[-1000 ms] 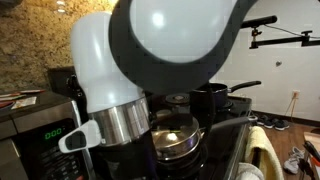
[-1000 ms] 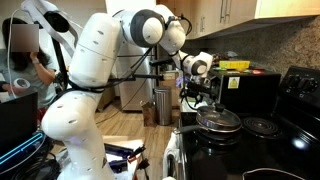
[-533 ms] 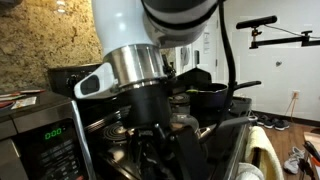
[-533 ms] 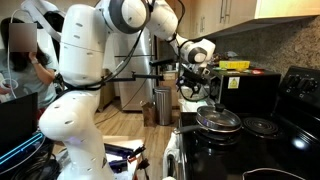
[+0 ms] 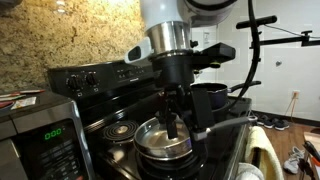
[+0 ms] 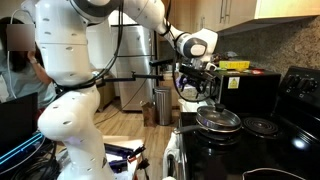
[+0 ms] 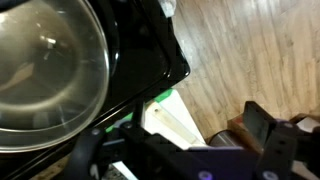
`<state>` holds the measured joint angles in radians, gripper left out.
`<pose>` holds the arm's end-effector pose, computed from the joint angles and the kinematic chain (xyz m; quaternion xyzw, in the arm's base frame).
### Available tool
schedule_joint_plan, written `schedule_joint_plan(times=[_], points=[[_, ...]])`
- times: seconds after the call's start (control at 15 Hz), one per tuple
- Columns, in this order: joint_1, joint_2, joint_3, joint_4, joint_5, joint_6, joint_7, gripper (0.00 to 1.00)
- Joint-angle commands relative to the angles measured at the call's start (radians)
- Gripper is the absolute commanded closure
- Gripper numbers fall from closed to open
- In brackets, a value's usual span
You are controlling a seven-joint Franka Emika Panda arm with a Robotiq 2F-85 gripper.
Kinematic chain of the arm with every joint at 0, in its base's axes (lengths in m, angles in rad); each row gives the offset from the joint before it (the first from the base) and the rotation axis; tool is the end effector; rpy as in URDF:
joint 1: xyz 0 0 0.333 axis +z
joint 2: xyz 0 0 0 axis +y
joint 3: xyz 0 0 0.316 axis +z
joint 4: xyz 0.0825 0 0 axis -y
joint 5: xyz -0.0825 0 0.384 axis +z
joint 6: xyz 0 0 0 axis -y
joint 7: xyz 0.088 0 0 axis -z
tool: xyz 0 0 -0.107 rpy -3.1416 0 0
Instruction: Take the wooden spoon on the stove and put it on the counter
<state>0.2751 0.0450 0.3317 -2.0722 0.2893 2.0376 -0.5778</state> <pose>0.4416 0.3245 0.4058 -0.8585 -0.4937 0.0406 0.1328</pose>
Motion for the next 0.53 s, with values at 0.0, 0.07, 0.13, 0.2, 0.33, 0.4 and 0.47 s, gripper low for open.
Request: schedule_joint_plan(times=[0.0, 0.07, 0.13, 0.2, 0.33, 0.4, 0.47], points=[[-0.028, -0.120, -0.051, -0.118, 0.099, 0.103, 0.008, 0.00], [-0.034, -0.139, -0.070, -0.135, 0.120, 0.119, 0.004, 0.00], [-0.038, -0.157, -0.089, -0.151, 0.130, 0.134, 0.007, 0.00], [-0.042, -0.176, -0.108, -0.163, 0.148, 0.143, -0.009, 0.00], [-0.046, -0.212, -0.149, -0.182, 0.209, 0.160, -0.059, 0.00], [-0.044, -0.229, -0.169, -0.187, 0.257, 0.172, -0.110, 0.00], [-0.043, -0.241, -0.185, -0.183, 0.263, 0.163, -0.140, 0.00]])
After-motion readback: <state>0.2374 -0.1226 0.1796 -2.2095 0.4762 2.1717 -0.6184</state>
